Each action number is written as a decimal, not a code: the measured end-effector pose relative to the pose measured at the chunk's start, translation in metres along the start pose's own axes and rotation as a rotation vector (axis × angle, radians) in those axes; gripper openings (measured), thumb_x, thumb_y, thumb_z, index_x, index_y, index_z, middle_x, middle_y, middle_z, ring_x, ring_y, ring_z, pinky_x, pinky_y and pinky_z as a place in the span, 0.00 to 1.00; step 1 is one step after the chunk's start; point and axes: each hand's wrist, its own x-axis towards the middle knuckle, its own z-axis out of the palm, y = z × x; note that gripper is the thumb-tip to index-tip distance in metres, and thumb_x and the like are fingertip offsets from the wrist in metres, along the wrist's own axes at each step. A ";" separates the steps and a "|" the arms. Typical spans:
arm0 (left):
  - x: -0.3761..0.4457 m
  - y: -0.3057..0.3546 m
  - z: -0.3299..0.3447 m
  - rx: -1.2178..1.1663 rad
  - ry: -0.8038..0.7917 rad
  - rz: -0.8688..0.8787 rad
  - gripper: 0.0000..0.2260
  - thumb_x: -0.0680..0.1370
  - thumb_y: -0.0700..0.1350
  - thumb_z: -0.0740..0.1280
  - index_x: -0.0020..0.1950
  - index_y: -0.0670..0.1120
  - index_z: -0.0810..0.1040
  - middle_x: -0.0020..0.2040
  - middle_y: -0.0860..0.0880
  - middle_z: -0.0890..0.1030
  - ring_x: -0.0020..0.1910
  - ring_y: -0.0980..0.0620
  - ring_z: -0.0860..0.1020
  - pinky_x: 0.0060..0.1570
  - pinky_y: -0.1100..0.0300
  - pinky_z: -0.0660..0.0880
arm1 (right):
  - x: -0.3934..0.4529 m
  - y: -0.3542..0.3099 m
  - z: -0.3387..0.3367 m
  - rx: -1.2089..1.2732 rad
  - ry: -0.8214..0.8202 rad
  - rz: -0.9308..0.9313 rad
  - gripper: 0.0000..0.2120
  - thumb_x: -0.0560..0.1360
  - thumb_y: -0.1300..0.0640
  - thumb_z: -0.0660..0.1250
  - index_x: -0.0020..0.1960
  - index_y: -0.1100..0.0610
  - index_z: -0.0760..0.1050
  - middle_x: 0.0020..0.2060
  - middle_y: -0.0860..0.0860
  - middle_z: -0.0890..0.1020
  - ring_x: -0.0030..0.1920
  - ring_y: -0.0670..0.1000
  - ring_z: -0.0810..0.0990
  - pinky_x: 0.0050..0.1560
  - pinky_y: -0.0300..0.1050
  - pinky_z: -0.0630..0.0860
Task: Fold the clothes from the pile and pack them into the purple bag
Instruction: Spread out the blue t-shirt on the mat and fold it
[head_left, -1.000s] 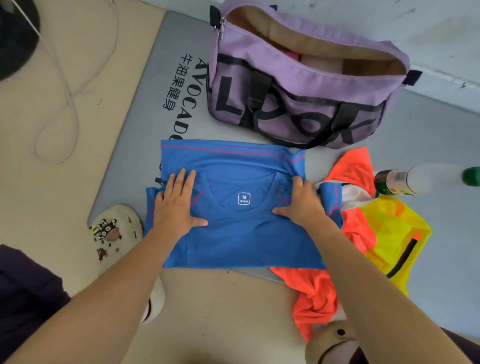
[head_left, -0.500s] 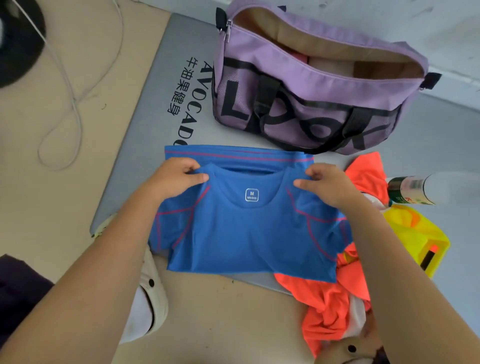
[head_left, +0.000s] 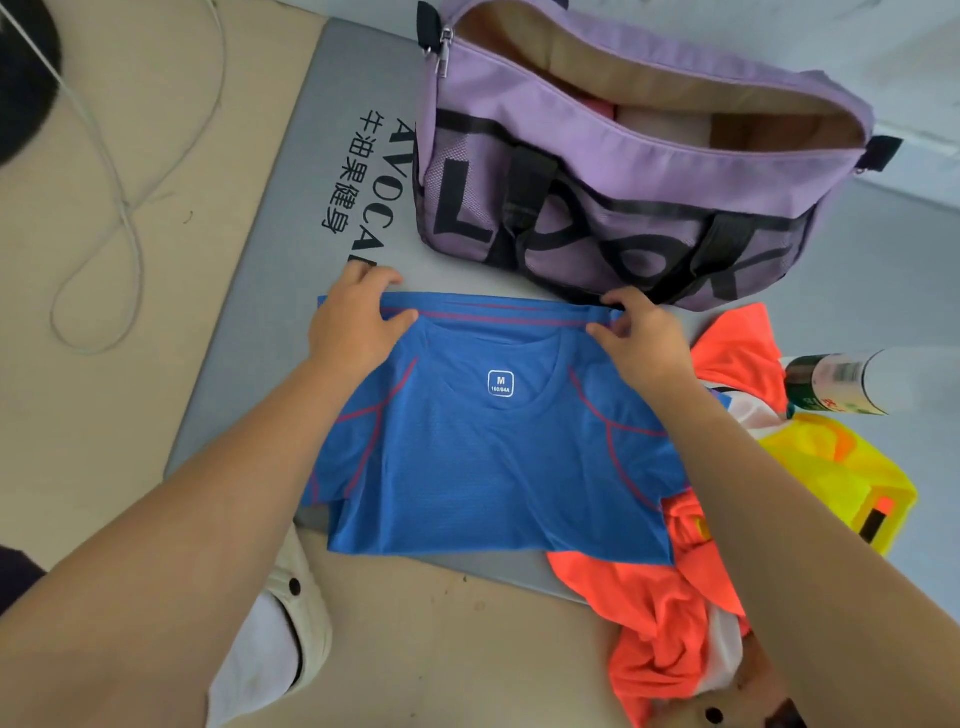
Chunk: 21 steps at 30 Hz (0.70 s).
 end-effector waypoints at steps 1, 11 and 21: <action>0.003 0.002 0.002 0.004 -0.028 0.007 0.17 0.75 0.52 0.72 0.62 0.51 0.76 0.61 0.50 0.73 0.54 0.48 0.76 0.46 0.55 0.71 | 0.001 0.000 0.001 -0.011 -0.059 0.029 0.18 0.74 0.52 0.72 0.61 0.53 0.74 0.39 0.52 0.78 0.42 0.54 0.77 0.47 0.47 0.75; 0.007 0.009 0.011 -0.103 0.099 -0.076 0.07 0.76 0.48 0.71 0.49 0.47 0.77 0.53 0.48 0.73 0.41 0.51 0.73 0.43 0.57 0.69 | -0.002 -0.002 -0.009 0.071 0.158 0.065 0.06 0.76 0.58 0.65 0.52 0.55 0.71 0.38 0.58 0.82 0.40 0.62 0.80 0.43 0.57 0.77; -0.002 0.000 0.000 0.058 -0.210 -0.254 0.14 0.72 0.59 0.73 0.46 0.50 0.75 0.43 0.52 0.78 0.44 0.49 0.77 0.48 0.51 0.76 | -0.007 -0.012 0.019 -0.215 -0.078 0.003 0.16 0.74 0.51 0.71 0.58 0.57 0.75 0.56 0.56 0.78 0.61 0.59 0.72 0.61 0.54 0.67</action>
